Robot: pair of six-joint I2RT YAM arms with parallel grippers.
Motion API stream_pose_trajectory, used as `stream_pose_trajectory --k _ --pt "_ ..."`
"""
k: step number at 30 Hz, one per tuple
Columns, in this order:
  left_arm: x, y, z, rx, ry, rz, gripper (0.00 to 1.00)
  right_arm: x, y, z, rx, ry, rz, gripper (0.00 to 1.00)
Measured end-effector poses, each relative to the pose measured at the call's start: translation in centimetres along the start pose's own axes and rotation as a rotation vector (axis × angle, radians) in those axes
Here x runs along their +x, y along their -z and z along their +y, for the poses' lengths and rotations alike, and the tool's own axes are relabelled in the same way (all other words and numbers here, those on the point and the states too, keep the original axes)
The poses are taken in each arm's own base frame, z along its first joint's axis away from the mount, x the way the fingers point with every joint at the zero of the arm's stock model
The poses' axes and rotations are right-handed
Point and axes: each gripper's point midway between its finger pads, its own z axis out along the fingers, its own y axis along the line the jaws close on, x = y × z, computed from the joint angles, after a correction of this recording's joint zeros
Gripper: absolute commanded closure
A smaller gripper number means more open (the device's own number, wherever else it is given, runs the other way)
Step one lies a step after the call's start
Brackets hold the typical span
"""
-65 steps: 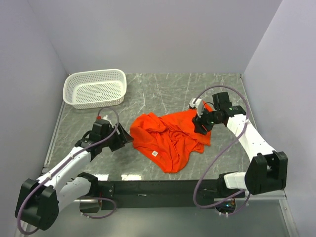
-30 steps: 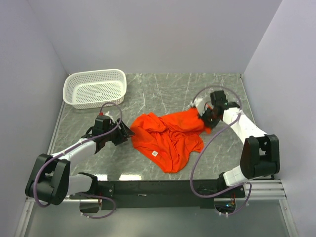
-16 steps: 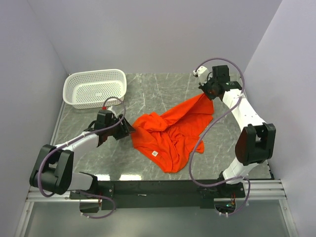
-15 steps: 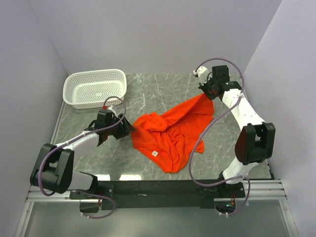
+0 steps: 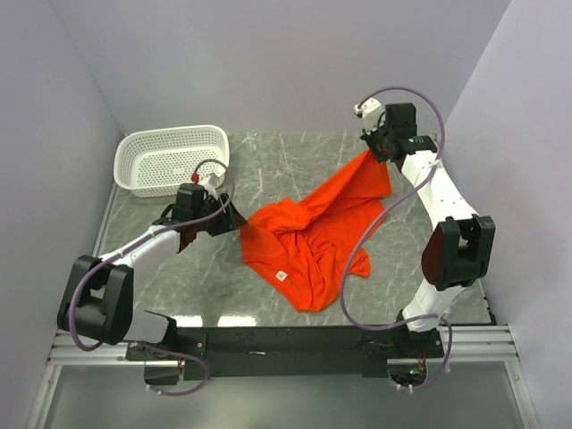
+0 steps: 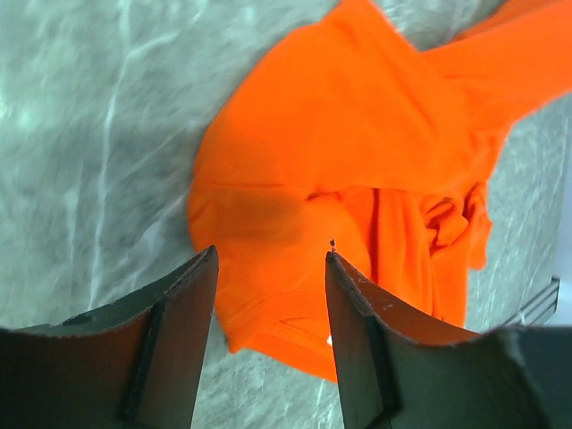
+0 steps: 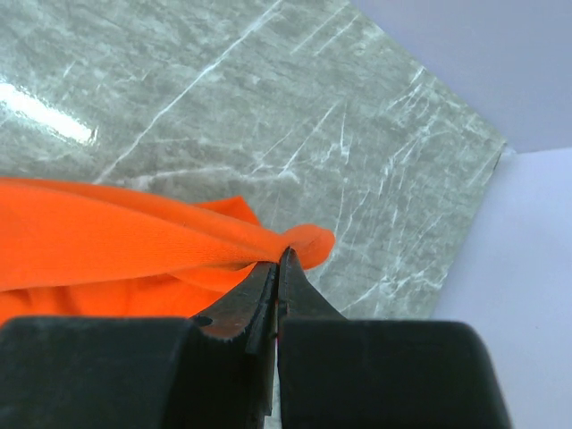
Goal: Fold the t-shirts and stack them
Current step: Flatten the tshirt out
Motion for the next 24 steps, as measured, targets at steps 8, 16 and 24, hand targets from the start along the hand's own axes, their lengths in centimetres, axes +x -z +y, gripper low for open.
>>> stream_pose_trajectory --k 8,16,24 --pt "-2.0 -1.2 -8.0 0.118 -0.235 0.004 0.43 -0.1 -0.9 0.4 -0.023 -0.027 0.002 1.00" --pt "0.7 -7.2 -12.9 0.102 -0.317 0.098 0.46 -0.2 -1.0 0.5 -0.029 -0.032 -0.002 1.00" --pt "1.0 -11.8 -11.6 -0.079 -0.232 0.117 0.45 0.2 -1.2 0.8 -0.037 -0.034 0.005 1.00"
